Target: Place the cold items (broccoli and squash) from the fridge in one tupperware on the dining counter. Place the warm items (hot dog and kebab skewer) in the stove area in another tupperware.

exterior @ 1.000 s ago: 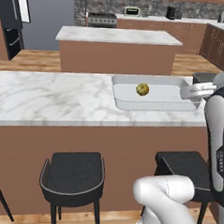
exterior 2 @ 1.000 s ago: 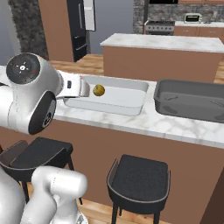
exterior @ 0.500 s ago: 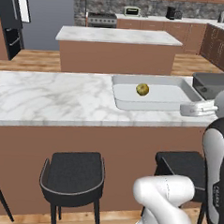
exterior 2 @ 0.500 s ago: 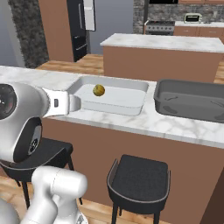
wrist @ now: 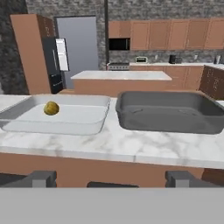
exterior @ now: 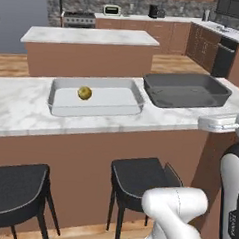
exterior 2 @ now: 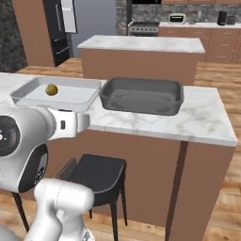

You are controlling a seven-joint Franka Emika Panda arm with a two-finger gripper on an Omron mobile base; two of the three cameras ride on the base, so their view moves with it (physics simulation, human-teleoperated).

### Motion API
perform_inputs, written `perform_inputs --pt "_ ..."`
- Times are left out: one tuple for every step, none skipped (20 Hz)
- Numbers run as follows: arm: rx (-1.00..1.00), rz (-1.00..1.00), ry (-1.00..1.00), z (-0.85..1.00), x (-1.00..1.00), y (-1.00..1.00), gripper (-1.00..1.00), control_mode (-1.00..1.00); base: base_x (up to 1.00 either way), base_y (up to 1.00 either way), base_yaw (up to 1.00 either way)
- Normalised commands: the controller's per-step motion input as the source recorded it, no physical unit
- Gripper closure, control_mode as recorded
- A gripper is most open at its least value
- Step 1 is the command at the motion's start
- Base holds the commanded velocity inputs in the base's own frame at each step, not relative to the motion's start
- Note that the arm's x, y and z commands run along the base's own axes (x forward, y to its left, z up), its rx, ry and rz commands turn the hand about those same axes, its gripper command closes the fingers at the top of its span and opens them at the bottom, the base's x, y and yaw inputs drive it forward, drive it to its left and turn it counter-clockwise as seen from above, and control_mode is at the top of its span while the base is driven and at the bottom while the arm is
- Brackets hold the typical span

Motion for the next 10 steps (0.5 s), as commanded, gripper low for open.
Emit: perform_inputs --pt "0.00 0.00 0.00 0.00 0.00 0.00 -1.00 1.00 0.02 -1.00 -0.15" --pt "0.00 0.00 0.00 0.00 0.00 0.00 -1.00 1.00 0.11 -1.00 -0.10" --pt "0.00 0.00 0.00 0.00 0.00 0.00 -1.00 1.00 0.14 -1.00 -0.09" --pt "0.00 0.00 0.00 0.00 0.00 0.00 -1.00 1.00 0.15 -1.00 -0.09" --pt "0.00 0.00 0.00 0.00 0.00 0.00 -1.00 1.00 0.16 -1.00 -0.09" --pt "0.00 0.00 0.00 0.00 0.00 0.00 -1.00 1.00 0.15 -1.00 -0.09" --pt "0.00 0.00 0.00 0.00 0.00 0.00 -1.00 1.00 0.14 -1.00 -0.09" --pt "0.00 0.00 0.00 0.00 0.00 0.00 -1.00 1.00 0.10 -1.00 -0.08" --pt "0.00 0.00 0.00 0.00 0.00 0.00 -1.00 1.00 0.08 -1.00 -0.07" --pt "0.00 0.00 0.00 0.00 0.00 0.00 -1.00 1.00 0.09 -1.00 -0.06"
